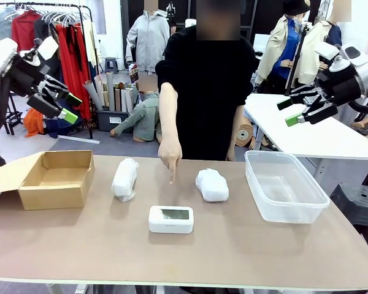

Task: Separate and place wrapped and unwrapped clocks.
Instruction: Pick up the Digital clock indicated by the person.

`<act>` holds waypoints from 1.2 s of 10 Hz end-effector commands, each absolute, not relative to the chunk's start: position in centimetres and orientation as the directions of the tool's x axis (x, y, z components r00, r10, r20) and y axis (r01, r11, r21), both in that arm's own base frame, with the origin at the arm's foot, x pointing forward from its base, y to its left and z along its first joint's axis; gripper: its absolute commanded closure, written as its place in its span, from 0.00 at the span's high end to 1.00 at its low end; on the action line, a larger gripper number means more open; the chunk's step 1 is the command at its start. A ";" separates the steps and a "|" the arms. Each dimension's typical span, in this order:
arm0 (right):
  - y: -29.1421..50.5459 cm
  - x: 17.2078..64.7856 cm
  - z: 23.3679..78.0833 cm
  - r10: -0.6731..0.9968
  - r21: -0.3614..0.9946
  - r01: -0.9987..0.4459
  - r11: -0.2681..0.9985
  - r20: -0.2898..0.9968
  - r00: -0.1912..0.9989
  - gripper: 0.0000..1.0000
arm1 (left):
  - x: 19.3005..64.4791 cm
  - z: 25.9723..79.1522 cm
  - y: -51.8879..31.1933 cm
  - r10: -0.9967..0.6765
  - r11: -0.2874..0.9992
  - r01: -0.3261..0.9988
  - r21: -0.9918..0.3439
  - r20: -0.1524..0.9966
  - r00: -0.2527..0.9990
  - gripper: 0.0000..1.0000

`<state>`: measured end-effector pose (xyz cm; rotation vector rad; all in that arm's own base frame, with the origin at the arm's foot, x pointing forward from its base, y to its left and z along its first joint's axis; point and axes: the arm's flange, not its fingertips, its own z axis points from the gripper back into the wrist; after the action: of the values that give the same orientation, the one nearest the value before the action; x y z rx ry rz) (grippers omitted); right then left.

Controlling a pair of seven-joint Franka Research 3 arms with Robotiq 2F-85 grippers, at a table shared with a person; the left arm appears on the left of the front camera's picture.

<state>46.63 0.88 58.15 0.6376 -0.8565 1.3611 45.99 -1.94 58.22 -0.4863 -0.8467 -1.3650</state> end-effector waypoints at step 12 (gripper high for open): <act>1.0 46.6 58.4 0.565 -0.098 -0.986 0.131 0.825 -0.007 1.00 | 46.0 58.2 -1.8 -0.643 0.172 0.972 0.162 0.766 -0.014 1.00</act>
<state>46.63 0.88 58.15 0.6375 -0.8565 1.3611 45.99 -1.94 58.22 -0.4864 -0.8467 -1.3650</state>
